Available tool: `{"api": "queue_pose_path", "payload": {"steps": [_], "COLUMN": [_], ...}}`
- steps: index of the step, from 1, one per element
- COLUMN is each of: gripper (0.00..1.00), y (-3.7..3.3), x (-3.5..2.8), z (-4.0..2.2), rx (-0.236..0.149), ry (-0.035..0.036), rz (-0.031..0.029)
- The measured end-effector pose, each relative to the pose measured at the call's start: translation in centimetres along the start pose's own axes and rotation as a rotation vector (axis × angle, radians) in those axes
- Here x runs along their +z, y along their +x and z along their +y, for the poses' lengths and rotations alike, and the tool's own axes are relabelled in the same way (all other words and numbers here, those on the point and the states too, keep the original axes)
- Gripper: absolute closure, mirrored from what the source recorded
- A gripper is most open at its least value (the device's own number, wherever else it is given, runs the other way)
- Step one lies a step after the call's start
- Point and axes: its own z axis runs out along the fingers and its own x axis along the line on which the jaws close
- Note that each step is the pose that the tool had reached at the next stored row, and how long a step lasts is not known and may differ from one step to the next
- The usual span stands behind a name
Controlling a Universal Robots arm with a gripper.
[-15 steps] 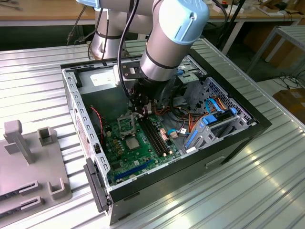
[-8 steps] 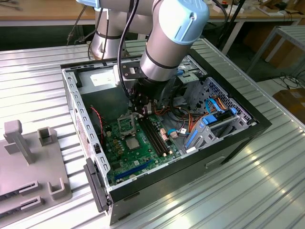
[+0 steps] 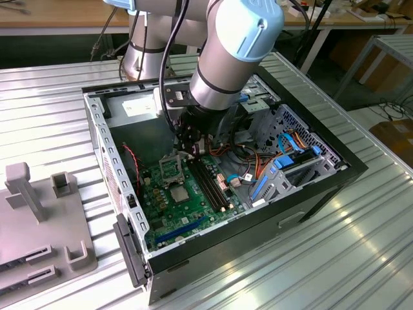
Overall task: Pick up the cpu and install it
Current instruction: 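Close the cpu cover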
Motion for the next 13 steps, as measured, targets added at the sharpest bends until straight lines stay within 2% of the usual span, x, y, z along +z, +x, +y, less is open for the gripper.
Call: {"api": "queue_pose_path", "payload": {"steps": [9,10,13], "gripper": [0.89,0.89,0.89], "y": [0.02,0.02,0.01], "x": [-0.02,-0.03,-0.05], "z": [0.08,0.08,0.08], "rx": [0.000,0.000,0.000], "ry": [0.0000,0.0002,0.0014], "rz": [0.0006,0.0014,0.0097]}}
